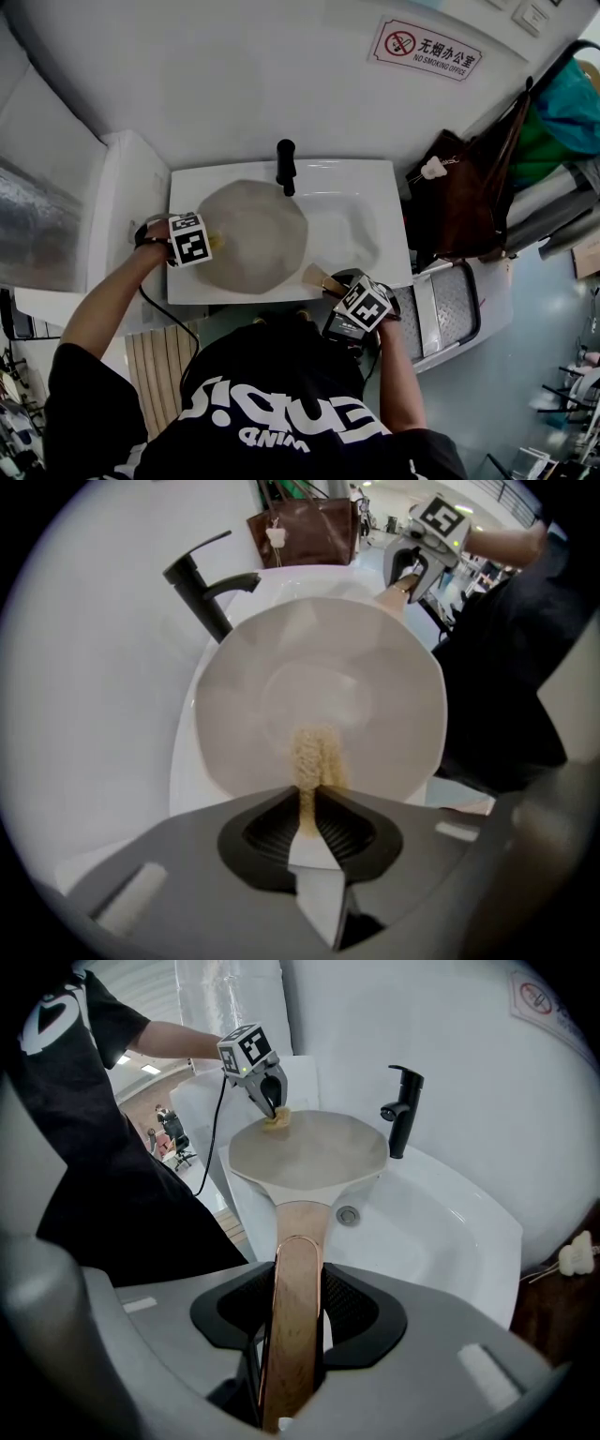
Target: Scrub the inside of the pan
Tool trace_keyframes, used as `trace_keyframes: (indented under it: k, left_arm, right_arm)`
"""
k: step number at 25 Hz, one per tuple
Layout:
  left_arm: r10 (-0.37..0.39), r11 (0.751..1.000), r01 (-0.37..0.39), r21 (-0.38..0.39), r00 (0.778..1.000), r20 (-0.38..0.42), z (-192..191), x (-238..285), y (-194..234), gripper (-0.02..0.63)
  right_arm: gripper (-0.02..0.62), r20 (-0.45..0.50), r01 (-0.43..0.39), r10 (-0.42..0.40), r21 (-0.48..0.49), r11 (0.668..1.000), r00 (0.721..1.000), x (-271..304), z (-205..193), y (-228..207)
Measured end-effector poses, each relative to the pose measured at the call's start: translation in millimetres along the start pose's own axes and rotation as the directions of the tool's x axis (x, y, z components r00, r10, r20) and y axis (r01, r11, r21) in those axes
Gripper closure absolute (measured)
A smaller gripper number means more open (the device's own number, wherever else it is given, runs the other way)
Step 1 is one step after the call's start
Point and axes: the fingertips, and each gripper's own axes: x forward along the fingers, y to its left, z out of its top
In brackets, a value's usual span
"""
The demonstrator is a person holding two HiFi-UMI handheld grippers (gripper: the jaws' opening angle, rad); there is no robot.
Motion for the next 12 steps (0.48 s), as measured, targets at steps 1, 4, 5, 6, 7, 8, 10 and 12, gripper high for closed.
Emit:
trace_keyframes:
  k: [1, 4, 5, 6, 7, 8, 10, 12]
  left_arm:
    - [-0.016, 1.000, 0.016, 0.004, 1.000, -0.001, 0.2, 0.2, -4.7, 0.557]
    - [-0.064, 0.998, 0.064, -0.002, 0.998, 0.006, 3.7, 0.5, -19.7, 0.557]
    - [-0.081, 0.997, 0.081, -0.005, 0.997, 0.010, 5.9, 0.5, -25.2, 0.557]
    - [-0.096, 0.995, 0.096, -0.004, 0.995, 0.012, 8.1, 0.7, -30.6, 0.557]
    - [-0.112, 0.994, 0.112, -0.003, 0.994, 0.013, 9.8, 0.8, -36.0, 0.557]
    - [-0.128, 0.992, 0.128, -0.002, 0.992, 0.013, 11.4, 0.7, -41.5, 0.557]
    - [-0.167, 0.986, 0.167, -0.003, 0.986, 0.016, 15.8, 0.1, -52.9, 0.557]
    - [-0.207, 0.978, 0.207, -0.001, 0.978, 0.023, 22.1, -0.3, -64.2, 0.557]
  right_arm:
    - [0.431, 0.002, 0.000, 0.000, 0.000, 1.000, 1.000, -0.3, 0.5, -0.1]
    - [0.431, 0.007, -0.004, 0.004, 0.001, 1.000, 1.000, 0.2, 1.4, 0.2]
    - [0.431, 0.008, -0.005, 0.005, 0.002, 1.000, 1.000, 0.0, 1.3, 0.2]
    - [0.431, 0.007, -0.004, 0.004, 0.003, 1.000, 1.000, -0.3, 1.1, 0.2]
    - [0.431, 0.006, -0.003, 0.003, 0.003, 1.000, 1.000, -0.5, 1.0, 0.1]
    - [0.431, 0.007, -0.002, 0.002, 0.001, 1.000, 1.000, -0.7, 1.7, 0.0]
    - [0.431, 0.010, 0.001, -0.001, -0.008, 1.000, 1.000, -2.2, 4.7, -0.6]
    - [0.431, 0.007, 0.000, 0.000, -0.008, 1.000, 1.000, -3.1, 4.6, -0.4]
